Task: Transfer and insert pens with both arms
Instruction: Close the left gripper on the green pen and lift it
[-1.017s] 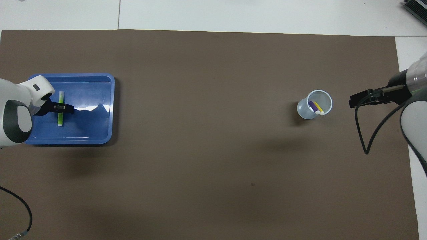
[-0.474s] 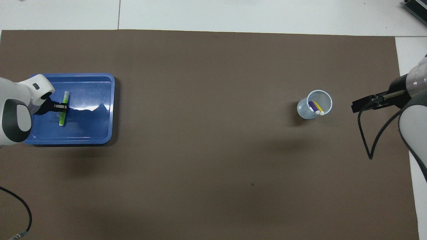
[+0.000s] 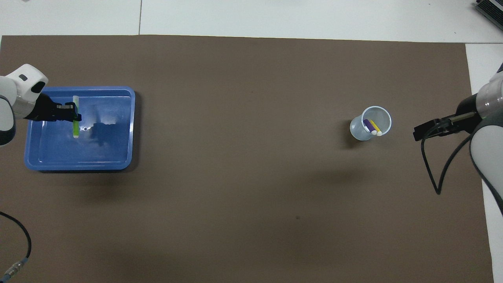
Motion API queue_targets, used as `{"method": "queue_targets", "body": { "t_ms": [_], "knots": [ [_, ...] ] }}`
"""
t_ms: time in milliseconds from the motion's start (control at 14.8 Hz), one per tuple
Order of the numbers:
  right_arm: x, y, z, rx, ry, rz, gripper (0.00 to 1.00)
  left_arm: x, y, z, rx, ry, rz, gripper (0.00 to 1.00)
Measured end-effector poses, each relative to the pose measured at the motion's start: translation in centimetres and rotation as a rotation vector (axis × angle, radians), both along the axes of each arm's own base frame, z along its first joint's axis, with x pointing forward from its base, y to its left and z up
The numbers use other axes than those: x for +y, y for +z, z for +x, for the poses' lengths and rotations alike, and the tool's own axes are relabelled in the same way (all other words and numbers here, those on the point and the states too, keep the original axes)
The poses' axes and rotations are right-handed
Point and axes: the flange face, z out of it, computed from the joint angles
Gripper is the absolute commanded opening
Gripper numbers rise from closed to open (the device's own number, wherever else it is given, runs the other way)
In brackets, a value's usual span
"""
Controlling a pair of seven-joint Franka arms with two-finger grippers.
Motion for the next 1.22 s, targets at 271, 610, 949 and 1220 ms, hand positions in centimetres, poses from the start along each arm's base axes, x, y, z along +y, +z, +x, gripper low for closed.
{"method": "queue_targets", "body": {
  "t_ms": [271, 610, 949, 1220],
  "knots": [
    [0.2, 0.1, 0.0, -0.001, 0.003, 0.000, 1.00, -9.1, 2.3, 0.9, 0.123, 0.393, -0.092, 0.00],
    [-0.2, 0.1, 0.0, -0.003, 0.050, 0.003, 1.00, -17.7, 4.2, -0.4, 0.242, 0.635, -0.111, 0.00],
    [-0.2, 0.4, 0.0, -0.015, 0.145, 0.017, 1.00, -25.9, 5.3, -2.4, 0.334, 0.804, -0.111, 0.00],
    [2.1, 0.9, 0.5, -0.064, 0.062, 0.224, 1.00, -32.1, 8.8, -4.2, 0.380, 1.037, -0.206, 0.00]
  ]
}}
